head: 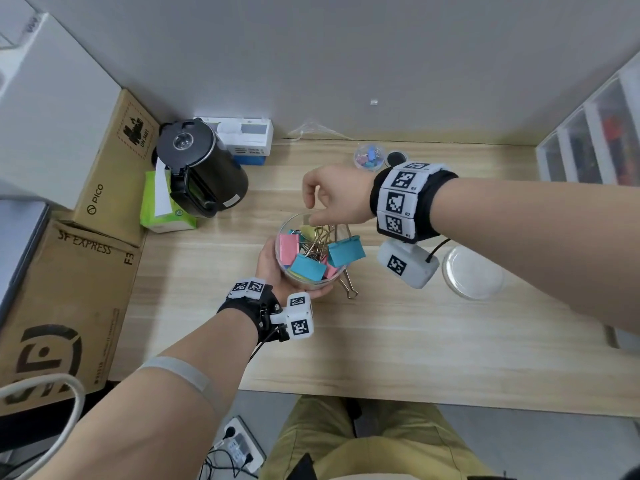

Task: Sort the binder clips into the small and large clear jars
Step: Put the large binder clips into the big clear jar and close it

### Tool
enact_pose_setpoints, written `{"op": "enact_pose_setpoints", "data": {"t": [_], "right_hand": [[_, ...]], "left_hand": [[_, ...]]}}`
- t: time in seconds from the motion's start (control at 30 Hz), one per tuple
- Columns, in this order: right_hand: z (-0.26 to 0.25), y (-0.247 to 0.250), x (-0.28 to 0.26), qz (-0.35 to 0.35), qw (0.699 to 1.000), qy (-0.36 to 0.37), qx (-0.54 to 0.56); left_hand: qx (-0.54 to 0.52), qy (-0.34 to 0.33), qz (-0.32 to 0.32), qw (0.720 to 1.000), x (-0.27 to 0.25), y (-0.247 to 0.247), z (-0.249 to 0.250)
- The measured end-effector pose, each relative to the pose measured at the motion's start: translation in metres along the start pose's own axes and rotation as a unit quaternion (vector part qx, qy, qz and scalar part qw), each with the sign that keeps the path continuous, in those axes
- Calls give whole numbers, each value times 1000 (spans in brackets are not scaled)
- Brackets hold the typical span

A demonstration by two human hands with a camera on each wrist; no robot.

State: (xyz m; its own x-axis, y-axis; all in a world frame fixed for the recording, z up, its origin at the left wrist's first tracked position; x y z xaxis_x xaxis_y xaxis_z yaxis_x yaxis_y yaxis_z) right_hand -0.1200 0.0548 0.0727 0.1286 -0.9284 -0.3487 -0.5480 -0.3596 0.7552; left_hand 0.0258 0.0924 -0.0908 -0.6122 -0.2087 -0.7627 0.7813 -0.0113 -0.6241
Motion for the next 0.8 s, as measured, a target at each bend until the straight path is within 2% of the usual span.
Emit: {"op": "enact_pose_setpoints", "data": {"t": [0.13,0.23,0.37,0.5,0.6,0.67,0.8], "right_hand": [[-21,-15,4,25,994,54,-95],[-31,-31,4,15,981,89,-173],[-33,-46,1,-9,969,156,-190],[-22,-40,-2,-3,970,139,-201],[-16,-40,-1,-20,984,119,-128],[-14,-41,2,-26,989,104,-97],[-19,-48,2,-39,984,112,-134]], "left_hand": [[54,-16,66,996,6,7,-1],[65,-28,82,994,7,6,-3],[57,-23,69,996,7,7,-4],[54,-22,79,995,4,16,-1],[39,-15,59,997,3,17,-1],[38,-15,69,997,4,21,1],[45,-15,79,996,1,23,1]]}}
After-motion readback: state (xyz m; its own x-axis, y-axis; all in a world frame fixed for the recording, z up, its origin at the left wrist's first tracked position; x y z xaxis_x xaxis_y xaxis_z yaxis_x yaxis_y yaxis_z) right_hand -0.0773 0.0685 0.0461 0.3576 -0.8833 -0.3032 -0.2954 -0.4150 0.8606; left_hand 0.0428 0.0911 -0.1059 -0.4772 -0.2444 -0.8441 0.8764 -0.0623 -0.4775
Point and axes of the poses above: each hand's wrist, its own x-axis towards the middle knuckle, its own y-axis out of the back of the hand, z = x × y, the point moved 6 cm from there along x, towards the middle knuckle, and after that the axes turned 2 degrees about -y, right-handed, at the moved point
